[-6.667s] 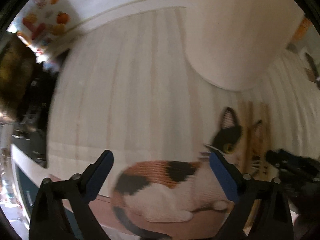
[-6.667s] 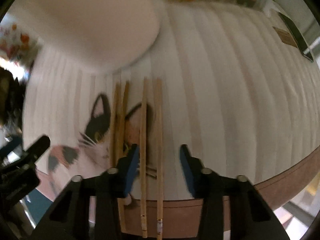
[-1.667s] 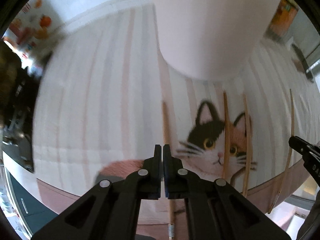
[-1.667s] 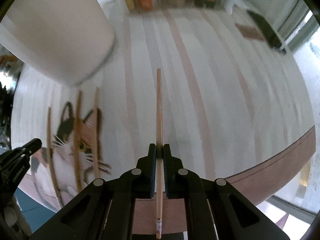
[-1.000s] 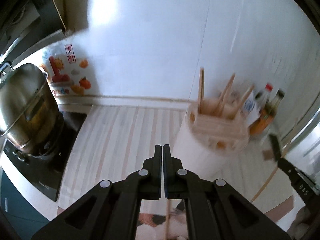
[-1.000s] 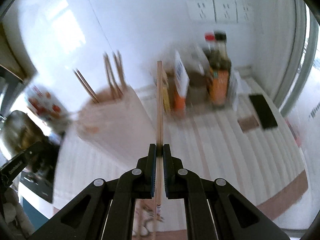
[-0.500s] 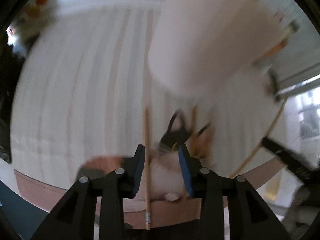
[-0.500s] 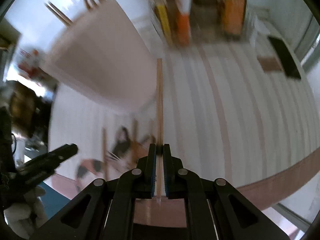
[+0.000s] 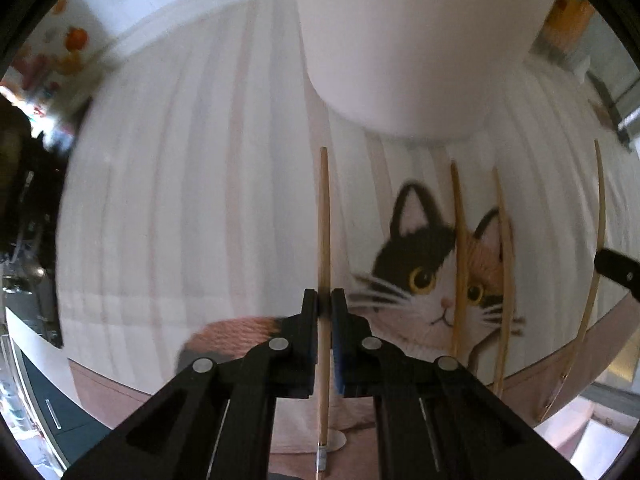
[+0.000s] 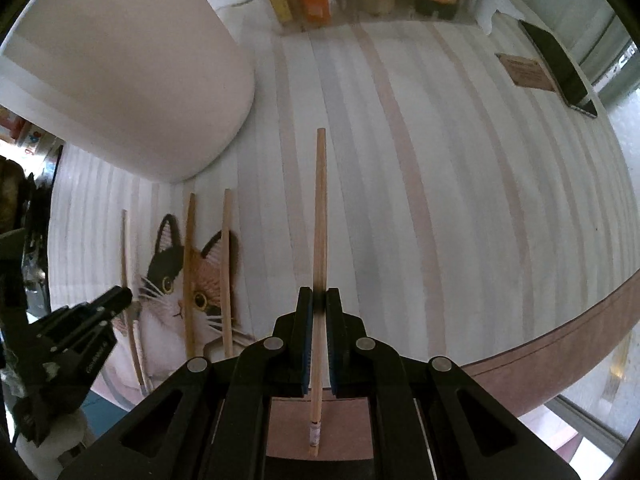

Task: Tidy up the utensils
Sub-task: 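Raise both held chopsticks up over the pink holder and lower them in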

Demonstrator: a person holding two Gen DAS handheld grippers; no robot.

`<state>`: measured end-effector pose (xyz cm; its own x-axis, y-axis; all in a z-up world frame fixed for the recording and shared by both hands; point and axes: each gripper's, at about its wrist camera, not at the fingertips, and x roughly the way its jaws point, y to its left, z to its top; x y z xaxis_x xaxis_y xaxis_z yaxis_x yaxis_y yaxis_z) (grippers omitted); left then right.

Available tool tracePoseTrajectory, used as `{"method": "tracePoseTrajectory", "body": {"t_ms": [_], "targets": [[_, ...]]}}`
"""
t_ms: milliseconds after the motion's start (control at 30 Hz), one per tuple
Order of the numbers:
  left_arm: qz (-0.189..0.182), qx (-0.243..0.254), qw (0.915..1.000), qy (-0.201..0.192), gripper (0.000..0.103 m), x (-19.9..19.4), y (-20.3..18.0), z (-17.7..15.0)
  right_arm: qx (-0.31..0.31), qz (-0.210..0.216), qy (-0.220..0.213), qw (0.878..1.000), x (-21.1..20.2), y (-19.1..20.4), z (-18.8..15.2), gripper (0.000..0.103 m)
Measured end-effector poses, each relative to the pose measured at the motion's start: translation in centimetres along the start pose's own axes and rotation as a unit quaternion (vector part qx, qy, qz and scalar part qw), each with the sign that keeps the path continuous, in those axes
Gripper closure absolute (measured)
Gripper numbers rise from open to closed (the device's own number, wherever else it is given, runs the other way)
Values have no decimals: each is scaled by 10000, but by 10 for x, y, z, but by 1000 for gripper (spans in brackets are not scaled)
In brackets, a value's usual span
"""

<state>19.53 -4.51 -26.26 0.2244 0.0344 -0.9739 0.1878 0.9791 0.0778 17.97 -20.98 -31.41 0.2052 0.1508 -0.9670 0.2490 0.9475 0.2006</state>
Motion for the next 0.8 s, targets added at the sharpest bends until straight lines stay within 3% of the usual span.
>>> {"method": "tracePoseTrajectory", "body": {"t_ms": [167,300,567,800], "targets": [[6,-285,9964,-800,99,-64,10,9,-90,41,-522,9986,-32,1,-2,97],[121,-468,9875,-1499,99,-119,21,20,-164,110,-1089,9939,-69,5,3,97],[-88,-945,9619,-2563,99,-210,53,51,-425,288,-2224,9736,-150,26,20,98],[-429,-1171,9361,-3287,99,-287,67,67,-586,708,-2840,9544,-227,41,42,98]]}}
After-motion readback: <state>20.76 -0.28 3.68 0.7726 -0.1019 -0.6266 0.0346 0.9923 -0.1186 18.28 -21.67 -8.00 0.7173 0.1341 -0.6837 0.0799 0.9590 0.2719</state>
